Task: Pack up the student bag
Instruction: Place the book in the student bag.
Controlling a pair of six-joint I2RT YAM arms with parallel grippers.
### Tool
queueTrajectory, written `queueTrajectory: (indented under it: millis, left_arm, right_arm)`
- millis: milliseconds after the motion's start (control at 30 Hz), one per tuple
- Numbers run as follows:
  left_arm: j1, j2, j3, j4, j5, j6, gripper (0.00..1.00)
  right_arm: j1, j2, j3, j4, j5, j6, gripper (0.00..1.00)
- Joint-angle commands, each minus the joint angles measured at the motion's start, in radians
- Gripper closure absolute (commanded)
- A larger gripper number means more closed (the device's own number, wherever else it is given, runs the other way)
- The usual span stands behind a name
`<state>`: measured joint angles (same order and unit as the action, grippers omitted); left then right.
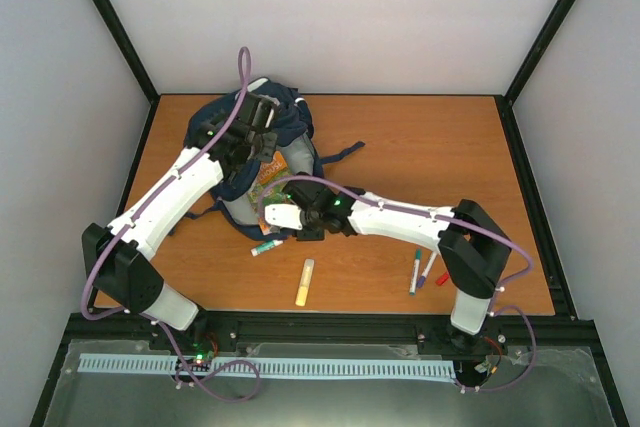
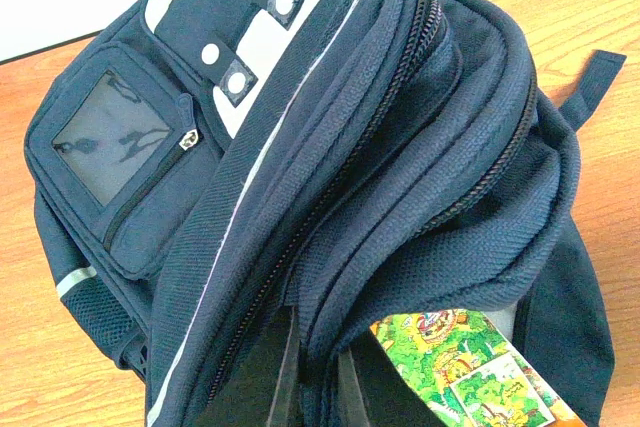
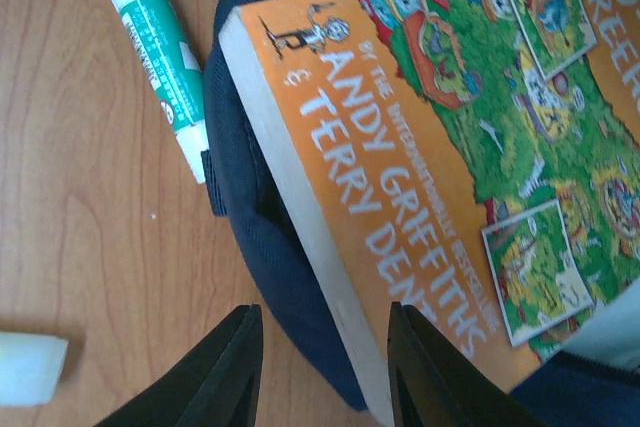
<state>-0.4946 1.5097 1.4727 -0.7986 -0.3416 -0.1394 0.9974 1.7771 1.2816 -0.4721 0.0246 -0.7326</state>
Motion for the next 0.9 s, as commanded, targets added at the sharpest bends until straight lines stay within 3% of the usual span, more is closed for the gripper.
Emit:
queueTrajectory:
  millis: [0,567,867]
  left_arm:
    - [0.019,-0.048,0.025,0.06,-0.025,-0.03,0.98]
    - [0.019,-0.06,0.024,0.061,-0.012,-0.033,0.98]
    - [0.021,-0.065,0.024,0.06,-0.002,-0.035,0.98]
  right_arm:
    - [0.038,0.048,0.011,0.073,0.101,-0.071,0.64]
    - [0.043,0.221,0.11,0.291,0.261,-0.174,0.71]
    - [0.039,0.335,0.133,0.508,0.351,-0.266,0.71]
